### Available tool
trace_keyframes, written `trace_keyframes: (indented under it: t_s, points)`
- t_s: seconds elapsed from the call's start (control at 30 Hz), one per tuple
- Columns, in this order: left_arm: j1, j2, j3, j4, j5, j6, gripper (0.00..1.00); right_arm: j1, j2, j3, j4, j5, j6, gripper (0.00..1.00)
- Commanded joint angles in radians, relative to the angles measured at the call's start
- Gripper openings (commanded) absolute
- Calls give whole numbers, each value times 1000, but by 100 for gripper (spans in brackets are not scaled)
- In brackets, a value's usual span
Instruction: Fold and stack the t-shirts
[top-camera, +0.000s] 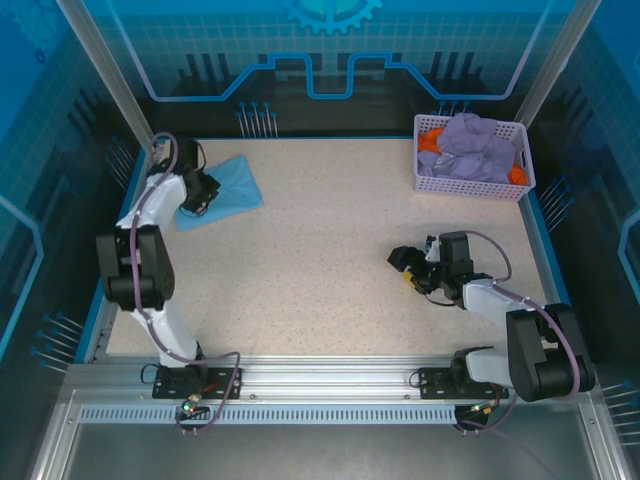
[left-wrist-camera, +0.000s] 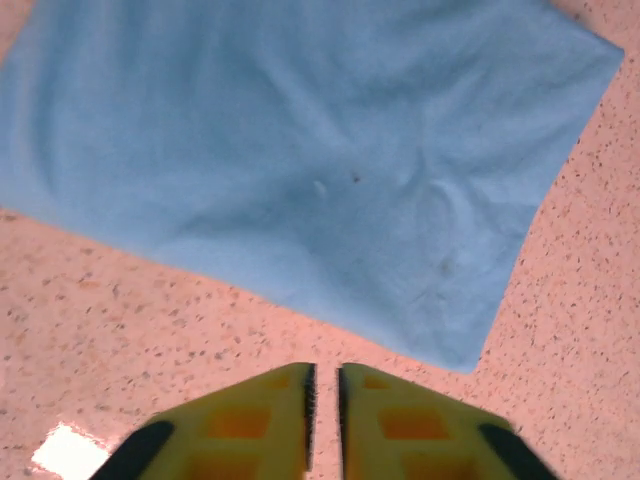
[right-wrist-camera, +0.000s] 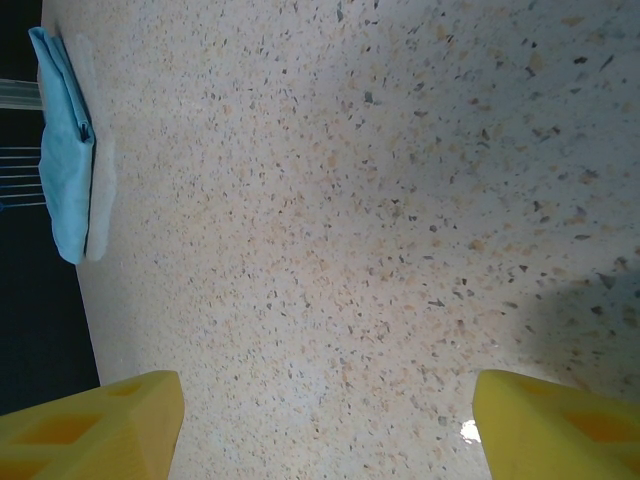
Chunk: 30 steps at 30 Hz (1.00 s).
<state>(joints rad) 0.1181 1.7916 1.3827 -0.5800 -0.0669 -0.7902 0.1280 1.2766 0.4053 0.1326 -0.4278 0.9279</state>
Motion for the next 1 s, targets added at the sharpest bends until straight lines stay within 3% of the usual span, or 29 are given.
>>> trace_keyframes:
  t_s: [0.0,0.1,0.23,0.73,0.97]
  points:
    - [27,-30,-156,128,-9,-183,11,-13,7,16,2,-15,5,77]
    - [43,-32,-231,173,-20,-238,7,-13,6,15,1,-15,5,77]
    - [59,35,-208,164,-3,-249,0,-12,8,16,1,-15,6,77]
    - [105,285,81,18,-120,-174,0,-13,15,19,5,-15,6,77]
    - [143,348,173,-5,-122,-118,0,-12,20,17,14,-13,5,77]
